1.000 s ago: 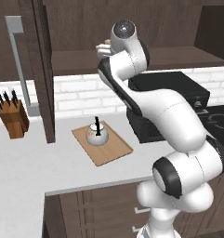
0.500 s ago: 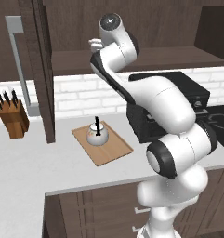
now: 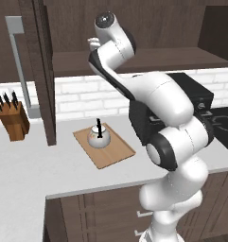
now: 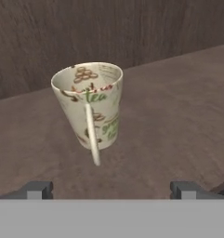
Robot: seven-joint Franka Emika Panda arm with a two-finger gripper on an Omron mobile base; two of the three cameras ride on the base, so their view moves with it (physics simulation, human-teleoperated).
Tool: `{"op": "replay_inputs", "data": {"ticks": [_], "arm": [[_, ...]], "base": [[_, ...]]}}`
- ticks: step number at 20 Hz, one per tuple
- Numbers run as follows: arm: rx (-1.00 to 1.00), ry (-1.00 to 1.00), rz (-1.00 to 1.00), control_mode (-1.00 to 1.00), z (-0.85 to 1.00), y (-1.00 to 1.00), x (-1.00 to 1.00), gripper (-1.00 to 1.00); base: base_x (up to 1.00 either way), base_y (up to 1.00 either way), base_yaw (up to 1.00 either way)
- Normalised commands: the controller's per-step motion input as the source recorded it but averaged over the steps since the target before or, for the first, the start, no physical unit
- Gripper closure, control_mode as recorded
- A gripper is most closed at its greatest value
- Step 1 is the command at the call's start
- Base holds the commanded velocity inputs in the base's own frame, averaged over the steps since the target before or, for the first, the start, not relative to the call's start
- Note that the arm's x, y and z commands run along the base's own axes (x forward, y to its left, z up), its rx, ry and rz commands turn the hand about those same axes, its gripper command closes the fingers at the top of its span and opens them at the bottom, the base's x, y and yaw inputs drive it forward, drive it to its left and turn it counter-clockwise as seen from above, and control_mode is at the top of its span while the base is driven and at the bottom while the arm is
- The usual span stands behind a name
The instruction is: Pick the kettle from the counter and place it on the tray. Then pick the mug from the cabinet and place it on the tray. Then close the cabinet doors.
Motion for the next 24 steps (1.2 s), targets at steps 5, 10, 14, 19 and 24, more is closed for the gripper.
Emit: {"op": "replay_inputs", "data": {"ticks": [5, 10, 14, 19, 24], "arm": [[0.0, 0.0, -0.03, -1.0, -0.23, 0.0, 0.13, -1.0], [0.0, 0.0, -0.03, -1.0, -0.03, -0.07, 0.24, -1.0], [0.0, 0.0, -0.02, -1.0, 0.0, -0.06, 0.28, -1.0], [0.02, 0.01, 0.0, -1.0, 0.0, -0.02, 0.27, -1.0], [0.01, 0.0, -0.01, -1.0, 0.0, 0.0, 0.25, -1.0]], "base": [[0.0, 0.0, 0.0], [0.0, 0.0, 0.0], [0.0, 0.0, 0.0], [0.0, 0.0, 0.0], [0.0, 0.0, 0.0]]}}
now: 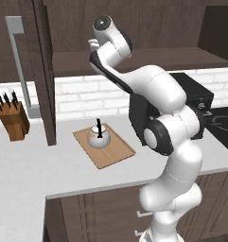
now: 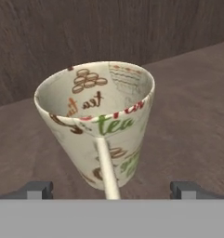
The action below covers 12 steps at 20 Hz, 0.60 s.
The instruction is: Pick the kettle from the counter and place it on the tray. Then pick the mug from the cabinet and place it on the tray. Then close the cabinet doors.
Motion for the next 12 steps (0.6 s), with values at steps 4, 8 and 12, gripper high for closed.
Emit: {"op": "replay_inputs", "data": {"ticks": [4, 8, 12], "arm": [[0.0, 0.0, -0.02, -1.0, 0.0, 0.0, 0.11, 1.0], [0.01, 0.0, -0.07, -1.0, -0.01, -0.13, 0.0, 1.0], [0.01, 0.0, -0.1, -1.0, -0.04, -0.23, 0.0, 1.0]], "base": [[0.0, 0.0, 0.0], [0.0, 0.0, 0.0], [0.0, 0.0, 0.0]]}}
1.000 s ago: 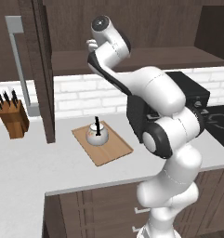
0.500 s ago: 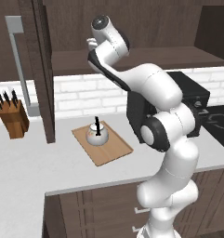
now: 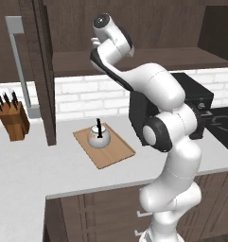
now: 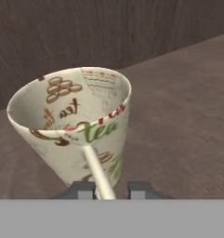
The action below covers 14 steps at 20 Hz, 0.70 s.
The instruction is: Pick the kettle from the counter and place it on the tray. Then pick the mug from the cabinet and place it on the tray. Then close the cabinet doors.
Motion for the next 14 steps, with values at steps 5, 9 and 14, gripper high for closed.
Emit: {"op": "replay_inputs", "data": {"ticks": [5, 9, 14], "arm": [[0.0, -0.01, -0.07, -1.0, -0.07, -0.13, -0.03, 1.0], [0.0, -0.09, 0.01, -1.0, -0.01, 0.0, -0.39, 1.0], [0.0, -0.08, 0.15, -1.0, 0.0, 0.0, -0.59, 1.0]], "base": [[0.0, 0.0, 0.0], [0.0, 0.0, 0.0], [0.0, 0.0, 0.0]]}}
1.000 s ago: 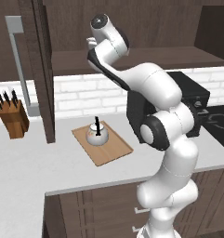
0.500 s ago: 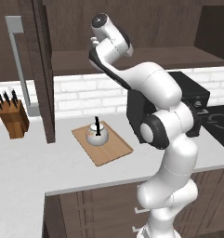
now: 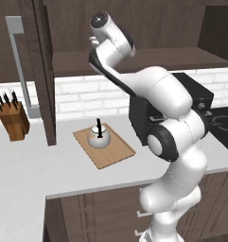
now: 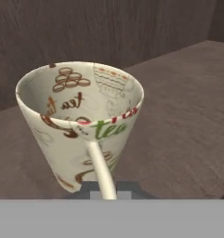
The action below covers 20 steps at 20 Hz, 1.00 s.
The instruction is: Pick the kettle from the counter and place it on the tray. Then pick the mug from the cabinet and place it on the tray. Then close the cabinet doors.
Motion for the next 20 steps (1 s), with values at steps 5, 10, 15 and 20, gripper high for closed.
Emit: {"op": "replay_inputs", "data": {"ticks": [5, 10, 15, 20], "arm": [[0.0, -0.05, 0.38, -1.0, -0.05, -0.06, -0.81, 1.0], [-0.03, -0.1, 0.56, -1.0, -0.08, -0.16, -0.74, 1.0], [-0.06, -0.07, 0.62, -1.0, -0.19, -0.13, -0.62, 1.0], [-0.09, -0.01, 0.54, -1.0, -0.25, 0.0, -0.58, 1.0]], "base": [[0.0, 0.0, 0.0], [0.0, 0.0, 0.0], [0.0, 0.0, 0.0], [0.0, 0.0, 0.0]]}}
